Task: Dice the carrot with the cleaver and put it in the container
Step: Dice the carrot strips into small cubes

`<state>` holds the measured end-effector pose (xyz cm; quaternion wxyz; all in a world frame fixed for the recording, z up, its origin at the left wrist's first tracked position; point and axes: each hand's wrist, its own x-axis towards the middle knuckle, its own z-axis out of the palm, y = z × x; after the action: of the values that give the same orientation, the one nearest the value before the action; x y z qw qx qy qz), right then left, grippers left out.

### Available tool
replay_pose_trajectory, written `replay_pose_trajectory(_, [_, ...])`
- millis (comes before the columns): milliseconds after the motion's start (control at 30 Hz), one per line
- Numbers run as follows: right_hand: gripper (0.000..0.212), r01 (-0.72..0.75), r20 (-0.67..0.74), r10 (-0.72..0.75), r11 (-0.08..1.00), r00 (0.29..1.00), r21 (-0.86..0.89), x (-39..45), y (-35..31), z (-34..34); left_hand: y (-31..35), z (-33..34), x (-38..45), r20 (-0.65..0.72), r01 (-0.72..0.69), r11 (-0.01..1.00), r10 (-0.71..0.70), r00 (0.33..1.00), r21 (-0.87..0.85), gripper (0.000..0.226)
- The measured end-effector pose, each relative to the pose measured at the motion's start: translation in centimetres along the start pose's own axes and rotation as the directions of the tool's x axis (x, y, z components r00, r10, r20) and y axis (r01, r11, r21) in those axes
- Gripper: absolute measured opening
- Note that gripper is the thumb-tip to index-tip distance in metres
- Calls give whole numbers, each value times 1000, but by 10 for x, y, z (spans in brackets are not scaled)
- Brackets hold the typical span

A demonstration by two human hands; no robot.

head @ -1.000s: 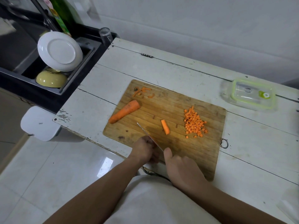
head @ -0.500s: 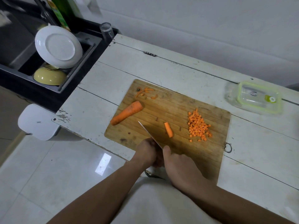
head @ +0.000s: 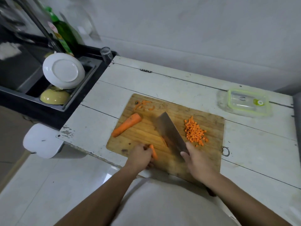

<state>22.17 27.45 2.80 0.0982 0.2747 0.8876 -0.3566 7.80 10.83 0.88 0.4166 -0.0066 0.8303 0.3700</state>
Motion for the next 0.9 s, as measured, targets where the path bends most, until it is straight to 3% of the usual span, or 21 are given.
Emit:
replay_pose_trajectory(67, [19, -24, -2, 24, 996, 1000, 89, 0, 13, -4, 0, 0, 5, -8, -14, 998, 15, 1000, 56, 25])
replay_pose_trajectory(133, [19, -40, -4, 41, 986, 999, 160, 0, 17, -7, 0, 2, 15, -23, -86, 971, 93, 995, 222, 24])
replay_pose_trajectory(233, [17, -93, -10, 102, 942, 995, 322, -3, 16, -14, 13, -4, 30, -41, -204, 864, 250, 967, 460, 12])
replay_pose_trajectory(333, [16, -119, -24, 146, 878, 989, 463, -8, 12, -28, 32, -23, 36, -73, -266, 793, 362, 929, 548, 30])
replay_pose_trajectory(400, [14, -127, -33, 169, 845, 985, 520, -13, 9, -38, 36, -30, 39, -75, -349, 728, 480, 874, 591, 29])
replay_pose_trajectory(500, [11, -162, -57, 240, 793, 969, 587, -21, 7, -46, 40, -21, 37, 221, -589, 442, 641, 735, 677, 26])
replay_pose_trajectory(567, [11, -173, -74, 271, 776, 960, 607, -25, 6, -48, 43, -8, 41, 435, -696, 208, 650, 624, 687, 26])
replay_pose_trajectory(633, [12, -180, -79, 284, 775, 956, 606, -29, 6, -49, 47, -1, 46, 540, -722, 50, 629, 560, 690, 22])
replay_pose_trajectory(800, [9, -190, -96, 317, 757, 944, 625, -37, 14, -47, 52, -7, 63, 560, -700, -17, 614, 556, 714, 15])
replay_pose_trajectory(900, [8, -208, -105, 343, 755, 933, 621, -39, 18, -42, 54, -19, 69, 567, -682, -91, 641, 517, 726, 19])
